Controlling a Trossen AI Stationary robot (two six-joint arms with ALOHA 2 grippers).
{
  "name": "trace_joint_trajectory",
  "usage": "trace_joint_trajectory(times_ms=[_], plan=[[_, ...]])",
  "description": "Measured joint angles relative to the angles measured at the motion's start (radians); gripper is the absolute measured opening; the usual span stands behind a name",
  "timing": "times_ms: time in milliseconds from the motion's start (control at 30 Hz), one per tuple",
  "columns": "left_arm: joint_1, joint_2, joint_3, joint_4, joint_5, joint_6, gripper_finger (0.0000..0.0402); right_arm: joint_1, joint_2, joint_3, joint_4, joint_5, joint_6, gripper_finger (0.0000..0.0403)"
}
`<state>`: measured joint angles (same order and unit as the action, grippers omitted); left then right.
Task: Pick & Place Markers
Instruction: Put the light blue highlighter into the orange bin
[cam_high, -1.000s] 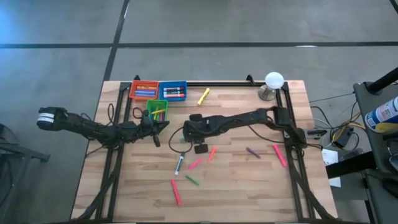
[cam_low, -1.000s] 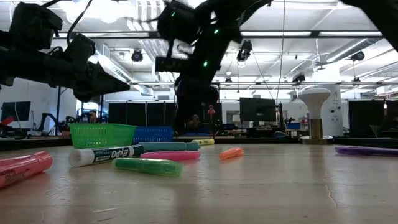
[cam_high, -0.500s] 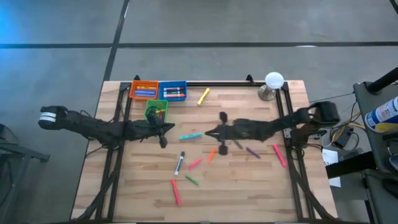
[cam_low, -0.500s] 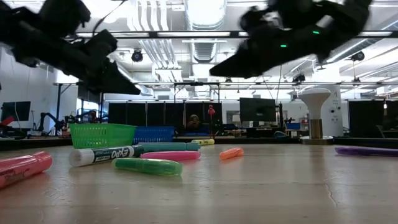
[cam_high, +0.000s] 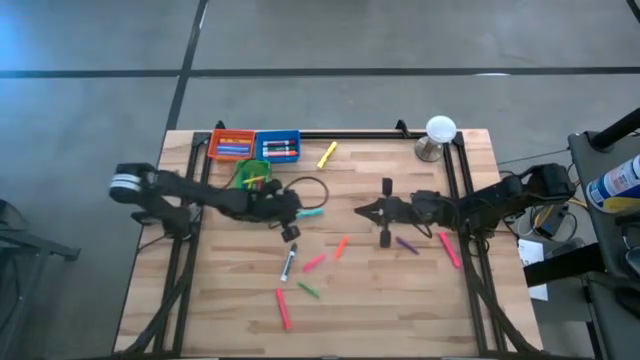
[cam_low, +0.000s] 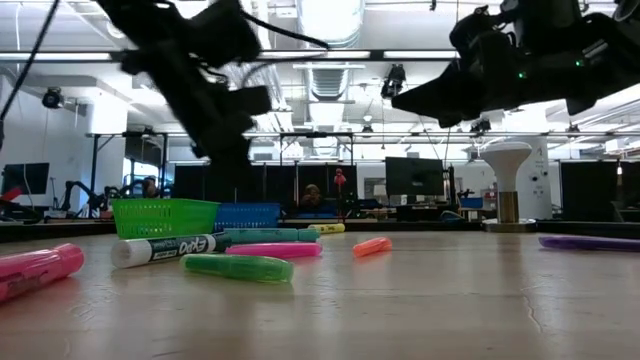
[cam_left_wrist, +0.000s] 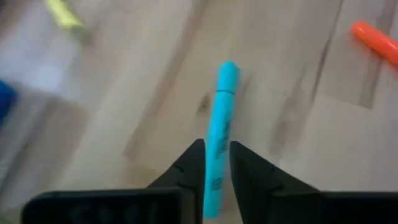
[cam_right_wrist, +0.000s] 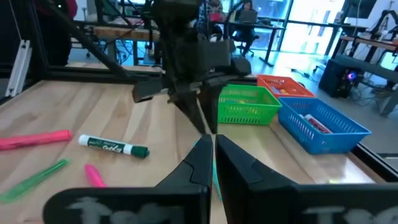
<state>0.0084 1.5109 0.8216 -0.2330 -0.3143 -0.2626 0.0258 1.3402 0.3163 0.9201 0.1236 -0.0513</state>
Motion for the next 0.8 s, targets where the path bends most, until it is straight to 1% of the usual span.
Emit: trace_joint_trajectory(times_ms=[67,133,233,433,533,600,700,800], plan=[[0.016,0.058,0.065,-0.058,0.058,-0.002,0.0082,0.005,-0.001,-0.007,0.001,0.003,0.0,0.0013],[0.025,0.107,0.113,-0.105,0.065,0.001,0.0093,0.013,0.001,-0.008,0.002,0.006,0.0,0.0013],[0.032,0.162,0.157,-0.134,0.071,0.018,0.0102,0.024,0.002,-0.008,0.002,0.006,-0.008,0.0013],[0.03,0.238,0.18,-0.13,0.068,0.06,0.0103,0.036,0.002,-0.008,0.003,0.007,-0.009,0.0013],[0.031,0.259,0.179,-0.132,0.096,0.08,0.0103,0.036,0.002,-0.009,0.003,0.007,-0.008,0.0013],[0.031,0.265,0.178,-0.134,0.1,0.096,0.0099,0.036,0.002,-0.009,0.003,0.007,-0.009,0.0013],[0.03,0.263,0.178,-0.147,0.083,0.127,0.0077,0.036,0.002,-0.009,0.003,0.007,-0.009,0.0013],[0.038,0.228,0.176,-0.237,0.037,0.156,0.0048,0.036,0.002,-0.009,0.003,0.007,-0.009,0.0013]])
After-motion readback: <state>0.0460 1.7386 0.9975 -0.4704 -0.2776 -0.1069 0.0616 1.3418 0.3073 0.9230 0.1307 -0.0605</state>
